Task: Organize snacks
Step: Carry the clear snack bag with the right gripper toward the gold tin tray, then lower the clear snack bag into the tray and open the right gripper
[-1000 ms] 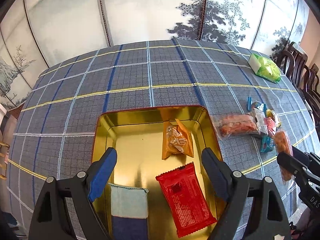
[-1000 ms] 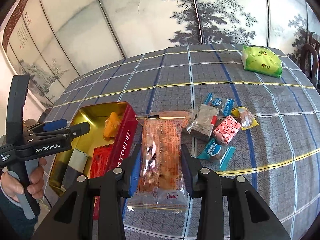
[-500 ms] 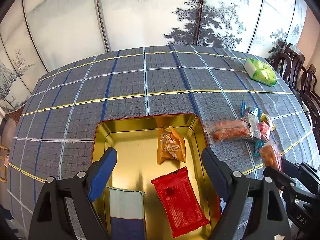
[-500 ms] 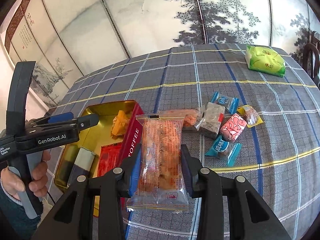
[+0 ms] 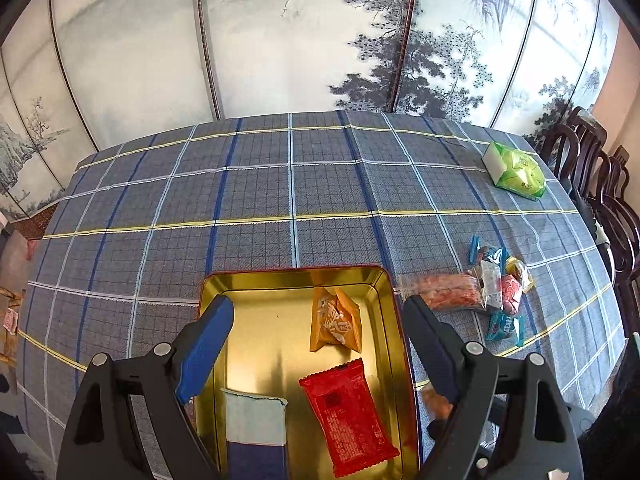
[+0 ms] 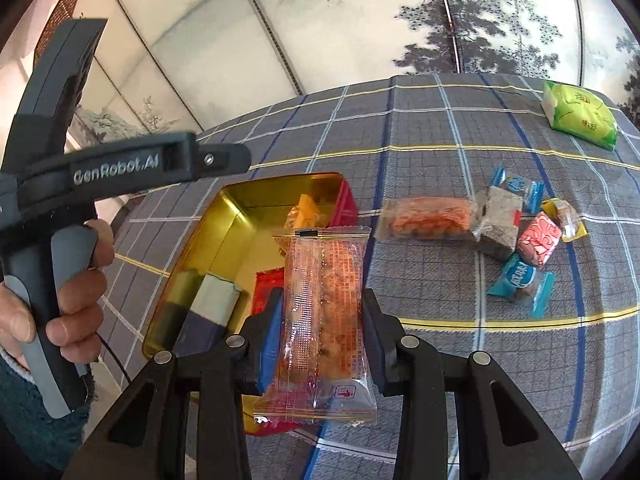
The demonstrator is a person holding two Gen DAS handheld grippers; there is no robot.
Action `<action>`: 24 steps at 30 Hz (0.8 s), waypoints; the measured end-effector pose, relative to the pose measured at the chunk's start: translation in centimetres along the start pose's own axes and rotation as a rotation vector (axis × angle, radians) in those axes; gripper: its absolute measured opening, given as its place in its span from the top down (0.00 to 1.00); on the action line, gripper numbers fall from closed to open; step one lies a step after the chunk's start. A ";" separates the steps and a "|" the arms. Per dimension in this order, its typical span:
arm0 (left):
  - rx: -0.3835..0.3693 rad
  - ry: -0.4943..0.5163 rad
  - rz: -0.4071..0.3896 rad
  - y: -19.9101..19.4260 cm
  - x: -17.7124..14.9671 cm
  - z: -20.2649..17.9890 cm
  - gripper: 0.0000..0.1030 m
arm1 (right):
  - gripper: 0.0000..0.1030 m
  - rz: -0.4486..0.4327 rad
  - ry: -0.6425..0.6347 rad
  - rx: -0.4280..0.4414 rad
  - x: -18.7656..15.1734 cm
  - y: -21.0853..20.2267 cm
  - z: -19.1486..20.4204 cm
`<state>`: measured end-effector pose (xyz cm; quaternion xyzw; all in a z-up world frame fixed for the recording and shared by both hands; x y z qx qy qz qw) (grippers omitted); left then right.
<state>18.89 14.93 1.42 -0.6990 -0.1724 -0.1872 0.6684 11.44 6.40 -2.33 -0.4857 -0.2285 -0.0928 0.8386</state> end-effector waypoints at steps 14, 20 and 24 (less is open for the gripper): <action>0.074 -0.031 -0.002 -1.2 0.1 2.8 0.18 | 0.63 0.061 -0.051 0.086 0.0 4.4 5.3; 0.109 -0.046 0.007 -1.0 -0.5 4.2 0.18 | 0.63 0.092 -0.057 0.053 -0.8 6.3 5.8; 0.110 -0.043 0.016 -0.7 -0.7 4.2 0.18 | 0.63 0.096 -0.068 0.031 -1.3 7.0 5.8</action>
Point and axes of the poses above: each gripper's, at about its wrist camera, not at the fingertips, and y roughly the way its jaws point, z to its left, x to its top, the point moved 9 cm from there along y, roughly the way its jaws point, and after that the axes turned 5 degrees about z, right-handed, at the moved point
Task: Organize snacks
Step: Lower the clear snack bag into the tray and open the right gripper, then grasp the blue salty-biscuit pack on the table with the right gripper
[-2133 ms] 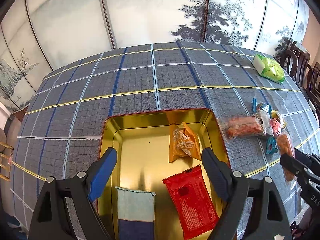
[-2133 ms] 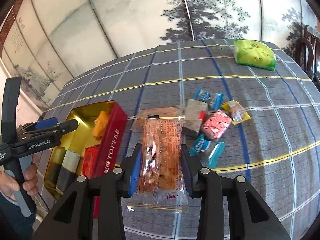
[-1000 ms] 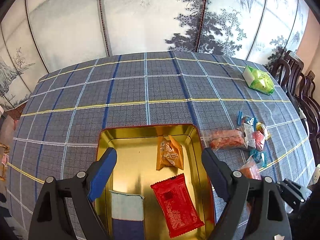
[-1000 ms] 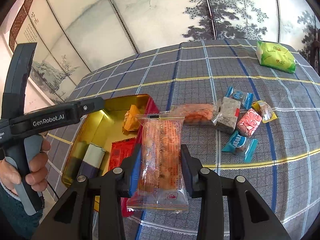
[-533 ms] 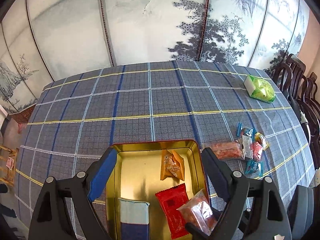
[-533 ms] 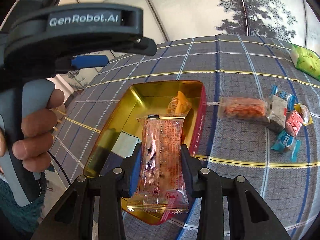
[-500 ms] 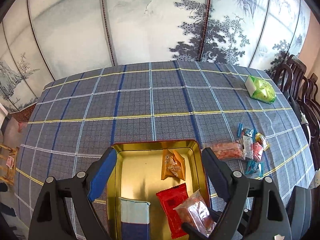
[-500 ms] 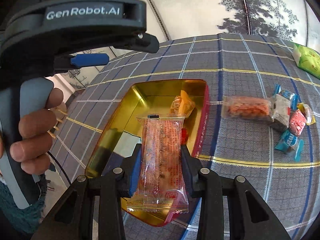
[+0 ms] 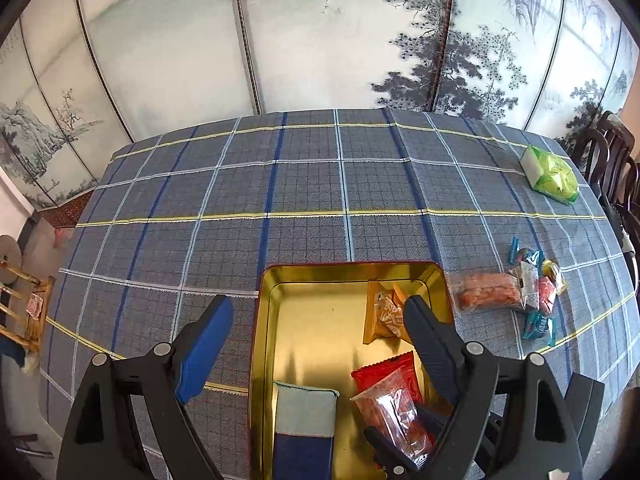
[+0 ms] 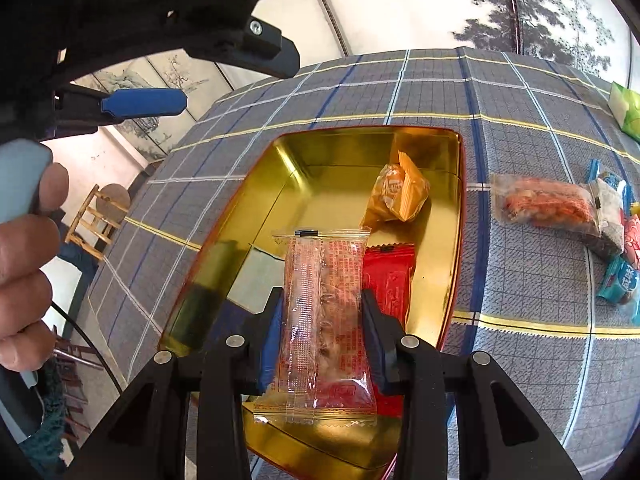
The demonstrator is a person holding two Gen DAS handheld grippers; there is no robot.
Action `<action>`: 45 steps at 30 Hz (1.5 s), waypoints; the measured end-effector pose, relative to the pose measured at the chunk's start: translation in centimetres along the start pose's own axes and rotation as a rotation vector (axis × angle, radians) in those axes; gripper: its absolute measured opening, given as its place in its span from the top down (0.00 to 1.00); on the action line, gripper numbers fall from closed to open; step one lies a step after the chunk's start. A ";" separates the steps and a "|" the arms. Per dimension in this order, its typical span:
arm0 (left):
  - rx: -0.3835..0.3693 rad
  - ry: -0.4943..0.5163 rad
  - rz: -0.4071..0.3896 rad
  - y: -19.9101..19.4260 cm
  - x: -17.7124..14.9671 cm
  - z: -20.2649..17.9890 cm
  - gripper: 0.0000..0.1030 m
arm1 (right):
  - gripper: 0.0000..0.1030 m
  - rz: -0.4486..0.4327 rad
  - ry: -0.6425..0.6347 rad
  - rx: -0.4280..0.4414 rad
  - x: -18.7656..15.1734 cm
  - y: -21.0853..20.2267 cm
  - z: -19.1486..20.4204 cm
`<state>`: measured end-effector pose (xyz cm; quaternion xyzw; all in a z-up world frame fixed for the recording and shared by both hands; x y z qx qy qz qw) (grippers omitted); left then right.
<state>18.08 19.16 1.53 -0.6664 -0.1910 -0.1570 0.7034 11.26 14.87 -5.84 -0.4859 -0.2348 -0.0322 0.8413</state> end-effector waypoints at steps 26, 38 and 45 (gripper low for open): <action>-0.078 0.079 0.019 0.9 -1.5 -5.5 0.18 | 0.62 -0.075 -0.023 -0.013 -2.0 -5.8 -2.9; -0.097 0.126 0.048 2.4 -4.5 -9.1 0.18 | 0.61 -0.122 0.089 -0.232 -3.0 -10.4 -15.8; -0.108 0.152 0.093 4.2 -5.7 -10.9 0.18 | 0.60 -0.116 0.086 -0.256 -1.8 -10.2 -19.9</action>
Point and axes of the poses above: each gripper's, at about its wrist camera, not at the fingertips, and y roughly the way its jaws point, z to its left, x to its top, the point moved 9 cm from there along y, roughly the way its jaws point, and after that the axes turned 5 degrees about z, right-handed, at the moved point
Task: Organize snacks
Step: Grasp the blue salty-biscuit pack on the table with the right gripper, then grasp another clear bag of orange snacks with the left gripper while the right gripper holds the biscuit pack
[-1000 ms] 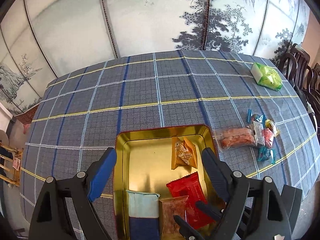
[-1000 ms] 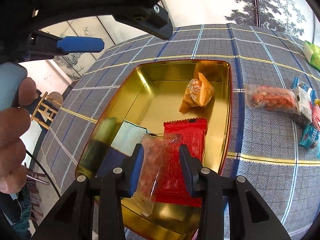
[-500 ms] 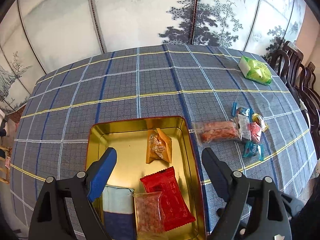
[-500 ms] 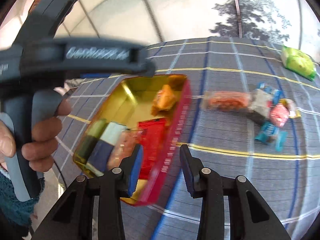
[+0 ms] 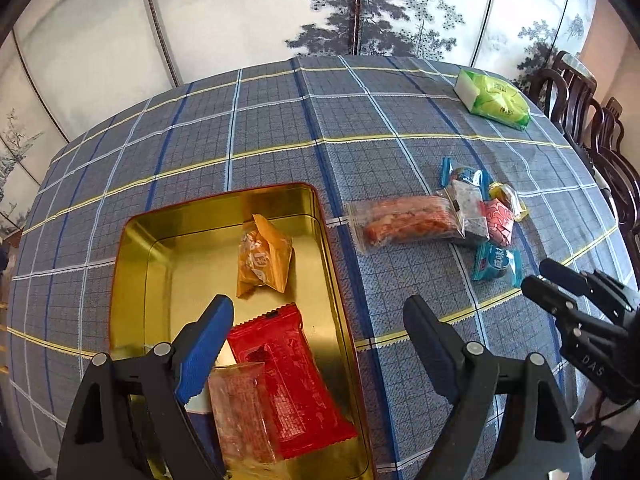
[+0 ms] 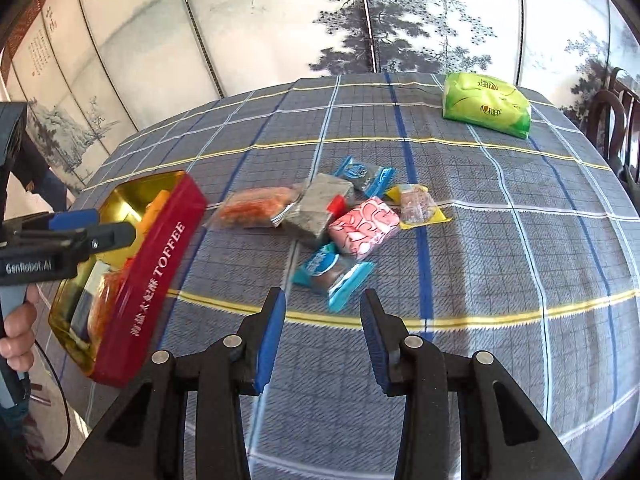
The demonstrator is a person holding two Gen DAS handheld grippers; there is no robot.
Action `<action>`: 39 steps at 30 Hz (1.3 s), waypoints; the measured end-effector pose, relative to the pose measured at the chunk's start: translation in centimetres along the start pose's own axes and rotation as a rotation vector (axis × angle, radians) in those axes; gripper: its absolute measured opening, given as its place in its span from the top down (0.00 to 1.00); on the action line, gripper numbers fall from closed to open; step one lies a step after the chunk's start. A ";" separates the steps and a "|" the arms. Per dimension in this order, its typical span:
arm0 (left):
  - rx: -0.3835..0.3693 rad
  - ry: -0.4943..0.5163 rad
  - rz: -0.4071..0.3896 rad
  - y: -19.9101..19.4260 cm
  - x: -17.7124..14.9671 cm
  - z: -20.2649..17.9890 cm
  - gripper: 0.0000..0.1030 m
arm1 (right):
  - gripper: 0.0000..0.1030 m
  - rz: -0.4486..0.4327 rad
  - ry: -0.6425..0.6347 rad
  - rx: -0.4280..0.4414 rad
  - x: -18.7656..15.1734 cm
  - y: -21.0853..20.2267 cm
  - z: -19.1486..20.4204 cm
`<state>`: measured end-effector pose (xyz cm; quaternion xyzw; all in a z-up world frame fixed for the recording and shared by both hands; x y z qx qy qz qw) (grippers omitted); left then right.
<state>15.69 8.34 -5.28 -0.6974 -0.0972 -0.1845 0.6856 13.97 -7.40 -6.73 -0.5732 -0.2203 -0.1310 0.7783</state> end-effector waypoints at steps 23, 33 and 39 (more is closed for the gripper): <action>-0.013 0.003 0.037 1.7 0.3 -2.3 0.18 | 0.58 0.065 -0.206 0.064 0.3 4.6 1.5; -0.025 -0.013 0.040 2.0 0.1 -3.0 0.18 | 0.67 0.040 -0.213 -0.007 0.6 5.6 1.8; -0.045 -0.003 0.027 2.1 0.3 -4.5 0.18 | 0.69 0.014 -0.173 -0.052 -0.7 4.2 -0.8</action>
Point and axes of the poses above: each gripper's, at about its wrist camera, not at the fingertips, and y roughly the way its jaws point, z to its left, x to its top, the point moved 9 cm from there along y, roughly the way its jaws point, and after that the axes turned 5 degrees about z, right-handed, at the moved point
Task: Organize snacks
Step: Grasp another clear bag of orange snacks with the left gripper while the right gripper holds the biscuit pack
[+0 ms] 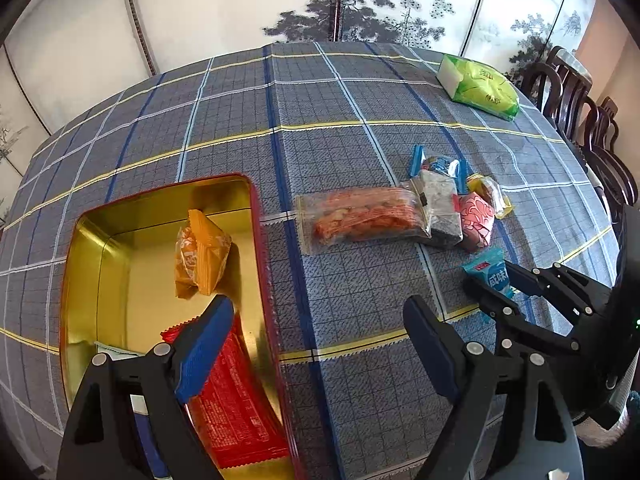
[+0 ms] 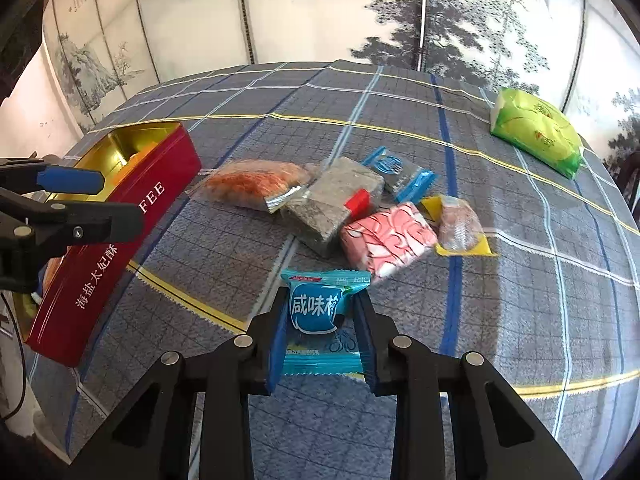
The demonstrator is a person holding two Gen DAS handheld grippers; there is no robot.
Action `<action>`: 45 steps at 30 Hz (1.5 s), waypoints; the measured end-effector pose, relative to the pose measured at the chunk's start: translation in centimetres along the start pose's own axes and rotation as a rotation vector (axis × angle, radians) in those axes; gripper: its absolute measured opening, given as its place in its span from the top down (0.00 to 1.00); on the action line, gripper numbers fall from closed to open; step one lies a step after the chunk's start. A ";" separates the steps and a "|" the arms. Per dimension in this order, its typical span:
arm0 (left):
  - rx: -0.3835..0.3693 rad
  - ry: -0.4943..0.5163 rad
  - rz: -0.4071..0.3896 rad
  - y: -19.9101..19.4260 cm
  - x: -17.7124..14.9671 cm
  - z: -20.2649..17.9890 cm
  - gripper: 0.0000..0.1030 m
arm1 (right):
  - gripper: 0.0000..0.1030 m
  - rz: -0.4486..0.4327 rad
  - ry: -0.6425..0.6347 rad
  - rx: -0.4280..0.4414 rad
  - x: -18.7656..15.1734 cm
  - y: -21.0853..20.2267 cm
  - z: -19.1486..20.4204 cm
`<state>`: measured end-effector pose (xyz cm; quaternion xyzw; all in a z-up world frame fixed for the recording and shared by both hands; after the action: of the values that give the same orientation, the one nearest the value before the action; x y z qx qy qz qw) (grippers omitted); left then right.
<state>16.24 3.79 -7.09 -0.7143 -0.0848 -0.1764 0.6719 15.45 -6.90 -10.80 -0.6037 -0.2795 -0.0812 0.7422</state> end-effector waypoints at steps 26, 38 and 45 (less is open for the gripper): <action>0.065 0.514 -0.004 1.7 5.4 -4.4 0.21 | 0.69 -0.080 0.312 -0.054 -1.3 -1.7 -12.7; 0.055 0.677 0.145 8.0 6.0 -5.9 0.28 | 0.69 -0.078 0.307 -0.061 -1.3 -1.7 -12.7; -0.015 0.601 0.142 8.5 6.9 -6.3 0.55 | 0.69 -0.078 0.308 -0.061 -1.3 -1.7 -12.7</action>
<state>24.76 -3.90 -12.23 -0.6393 0.1690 -0.3332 0.6722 17.60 -19.56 -11.46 -0.5951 -0.1831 -0.2101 0.7538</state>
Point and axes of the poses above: each gripper's, at about its wrist camera, not at the fingertips, and y roughly the way its jaws point, z to its left, x to its top, the point moved 9 cm from there along y, roughly the way its jaws point, and after that the axes turned 5 degrees about z, right-handed, at the moved point
